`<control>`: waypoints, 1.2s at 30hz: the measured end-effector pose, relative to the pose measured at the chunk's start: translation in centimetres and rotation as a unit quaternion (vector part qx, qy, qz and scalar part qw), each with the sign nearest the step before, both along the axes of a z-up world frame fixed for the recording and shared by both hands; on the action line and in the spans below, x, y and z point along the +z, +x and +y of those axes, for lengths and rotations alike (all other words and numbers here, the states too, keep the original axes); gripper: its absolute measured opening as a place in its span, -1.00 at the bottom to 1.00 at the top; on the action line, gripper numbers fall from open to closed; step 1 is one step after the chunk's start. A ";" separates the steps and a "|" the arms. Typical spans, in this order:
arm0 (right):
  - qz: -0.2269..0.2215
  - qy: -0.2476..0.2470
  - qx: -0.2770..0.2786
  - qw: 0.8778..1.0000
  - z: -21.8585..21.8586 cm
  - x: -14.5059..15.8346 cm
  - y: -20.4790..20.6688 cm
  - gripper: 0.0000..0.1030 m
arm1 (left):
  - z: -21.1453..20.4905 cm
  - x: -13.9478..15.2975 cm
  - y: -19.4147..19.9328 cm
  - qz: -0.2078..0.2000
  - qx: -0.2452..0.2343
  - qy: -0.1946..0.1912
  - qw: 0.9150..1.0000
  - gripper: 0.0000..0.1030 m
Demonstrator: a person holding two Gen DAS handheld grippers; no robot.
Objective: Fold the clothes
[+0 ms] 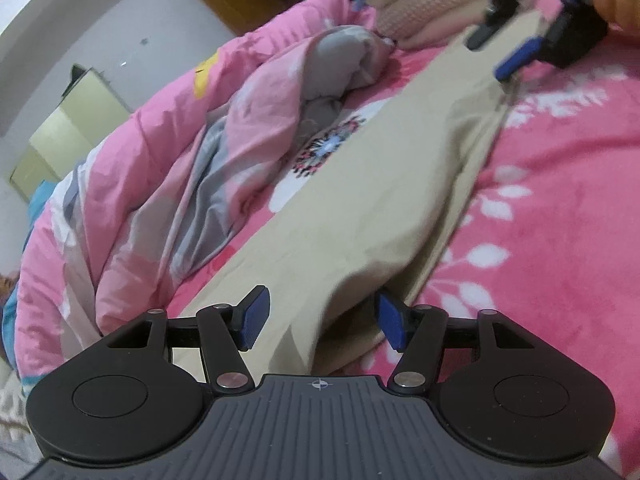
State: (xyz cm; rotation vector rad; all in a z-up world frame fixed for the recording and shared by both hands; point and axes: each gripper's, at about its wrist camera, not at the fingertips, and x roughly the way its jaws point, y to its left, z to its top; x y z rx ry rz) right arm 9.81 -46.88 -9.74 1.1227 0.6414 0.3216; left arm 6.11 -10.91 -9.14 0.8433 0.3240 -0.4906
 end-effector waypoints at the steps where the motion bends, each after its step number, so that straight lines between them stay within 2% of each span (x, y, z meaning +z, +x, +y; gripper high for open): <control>1: 0.000 0.000 0.000 1.000 0.0 0.0 0.0 -0.27 | -0.2 0.0 0.0 -0.003 -0.002 0.004 1.000 0.16; 4: -0.002 0.000 0.000 1.000 0.1 0.1 0.0 -0.26 | -1.0 0.0 0.3 -0.010 -0.011 0.007 1.000 0.16; 11: -0.003 0.006 -0.007 1.000 -0.2 0.0 -0.2 -0.26 | -4.5 0.5 0.7 -0.038 -0.045 -0.030 0.998 0.16; 19: -0.021 0.021 -0.026 0.999 -1.4 0.6 -0.6 -0.26 | -7.2 0.2 0.5 -0.035 -0.074 -0.062 0.995 0.15; 24: -0.042 0.039 -0.066 0.996 -3.6 1.0 -1.7 -0.23 | -9.2 -0.1 -0.1 -0.039 -0.108 -0.060 0.992 -0.08; 26: -0.045 0.047 -0.078 0.995 -4.3 0.9 -2.0 -0.23 | -10.0 -0.3 -0.4 -0.043 -0.124 -0.054 0.990 -0.41; 27: -0.046 0.050 -0.081 0.994 -4.5 0.9 -2.1 -0.23 | -10.3 -0.4 -0.5 -0.039 -0.130 -0.051 0.989 -0.48; 29: -0.048 0.055 -0.084 0.994 -4.9 0.8 -2.2 -0.23 | -10.7 -0.6 -0.6 -0.028 -0.138 -0.049 0.989 -0.85; 32: -0.053 0.060 -0.087 0.993 -5.2 0.9 -2.4 -0.23 | -10.8 -0.7 -0.6 -0.012 -0.145 -0.054 0.988 -0.95; 36: -0.056 0.064 -0.090 0.992 -5.5 0.9 -2.5 -0.23 | -10.5 -0.5 -0.2 0.025 -0.153 -0.073 0.985 -0.96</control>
